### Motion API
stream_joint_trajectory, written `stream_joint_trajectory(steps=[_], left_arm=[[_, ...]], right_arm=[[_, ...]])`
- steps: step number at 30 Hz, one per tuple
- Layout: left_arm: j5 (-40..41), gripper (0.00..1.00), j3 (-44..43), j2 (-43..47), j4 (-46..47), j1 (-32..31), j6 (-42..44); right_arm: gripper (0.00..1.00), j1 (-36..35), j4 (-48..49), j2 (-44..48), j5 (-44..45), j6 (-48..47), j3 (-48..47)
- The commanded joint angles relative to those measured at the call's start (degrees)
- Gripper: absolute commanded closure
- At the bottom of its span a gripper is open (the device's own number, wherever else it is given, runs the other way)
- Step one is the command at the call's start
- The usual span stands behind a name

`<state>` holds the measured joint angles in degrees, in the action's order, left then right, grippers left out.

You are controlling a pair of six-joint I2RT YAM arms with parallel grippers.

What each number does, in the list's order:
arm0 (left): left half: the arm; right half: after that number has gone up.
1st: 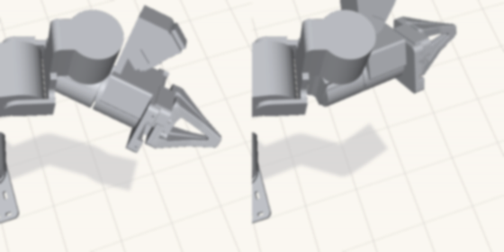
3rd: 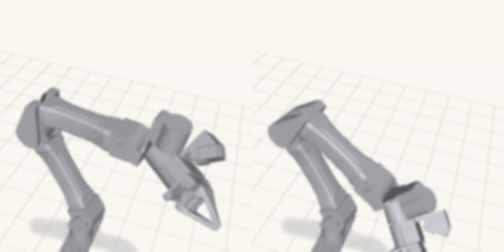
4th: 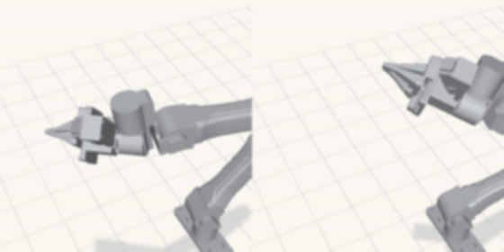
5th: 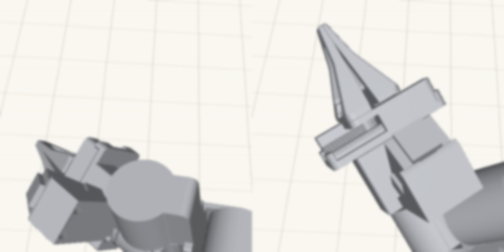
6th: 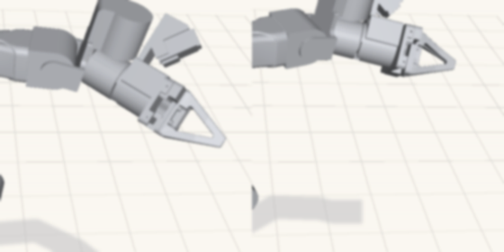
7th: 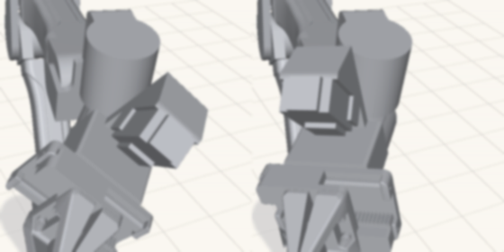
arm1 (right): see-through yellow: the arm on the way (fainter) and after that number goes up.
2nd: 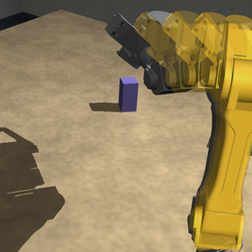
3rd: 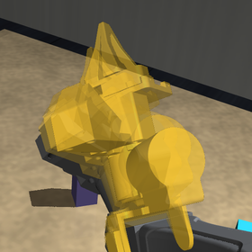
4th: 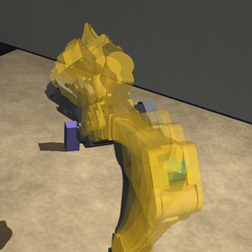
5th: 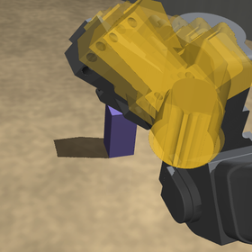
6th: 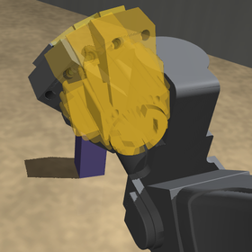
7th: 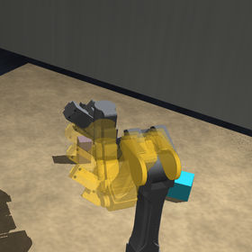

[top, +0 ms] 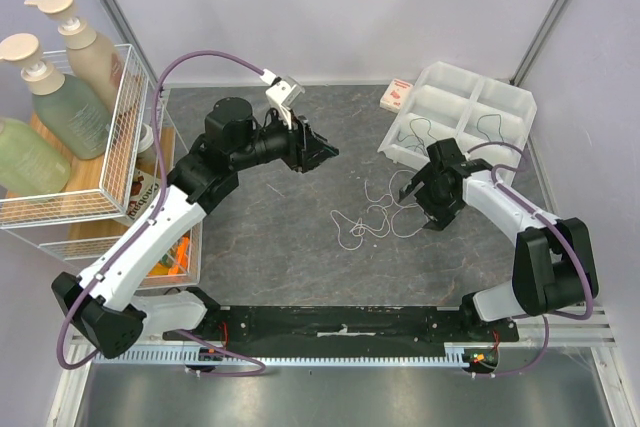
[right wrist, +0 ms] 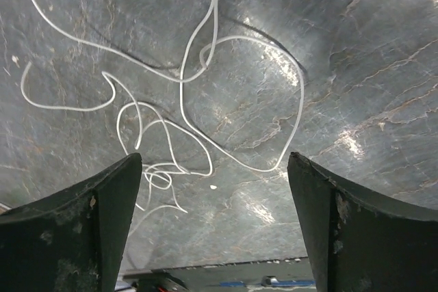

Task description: Untangle the cables

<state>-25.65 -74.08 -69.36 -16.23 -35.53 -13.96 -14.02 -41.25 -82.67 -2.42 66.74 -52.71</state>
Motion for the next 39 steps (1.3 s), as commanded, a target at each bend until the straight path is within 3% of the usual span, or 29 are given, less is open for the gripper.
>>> stream_joint_trajectory(steps=[1, 8, 14, 24, 30, 33, 37, 39], left_arm=[[1.0, 0.48, -0.5, 2.7, -1.5, -0.3, 4.0], [2.4, 0.45, 0.1, 4.1, -2.9, -1.2, 7.2], [3.7, 0.39, -0.6, 3.5, -4.2, -3.8, 10.5], [4.6, 0.34, -0.2, 4.1, -4.8, -5.1, 11.0], [6.0, 0.32, -0.2, 5.3, -5.8, -5.1, 12.1], [6.2, 0.32, -0.3, 5.7, -6.0, -5.1, 12.6], [6.5, 0.32, -0.3, 6.0, -6.1, -5.1, 13.3], [6.6, 0.32, -0.3, 6.1, -6.2, -5.1, 13.5]], right_arm=[[0.06, 0.1, -1.7, -0.1, 6.1, 8.0, -0.6], [0.02, 0.1, -3.4, 0.8, 10.1, 12.1, 2.2], [0.02, 0.1, 1.8, -1.0, 7.3, 13.8, 3.2], [0.04, 0.1, 0.8, -10.7, 13.7, 15.4, -4.1], [0.14, 0.1, -3.0, -14.2, 17.2, 16.5, -7.2], [0.3, 0.0, -4.8, -14.8, 19.2, 16.8, -7.3], [0.4, -0.5, -4.8, -15.2, 19.0, 16.2, -5.7], [0.59, -1.3, -3.8, -14.8, 19.0, 16.1, -4.6]])
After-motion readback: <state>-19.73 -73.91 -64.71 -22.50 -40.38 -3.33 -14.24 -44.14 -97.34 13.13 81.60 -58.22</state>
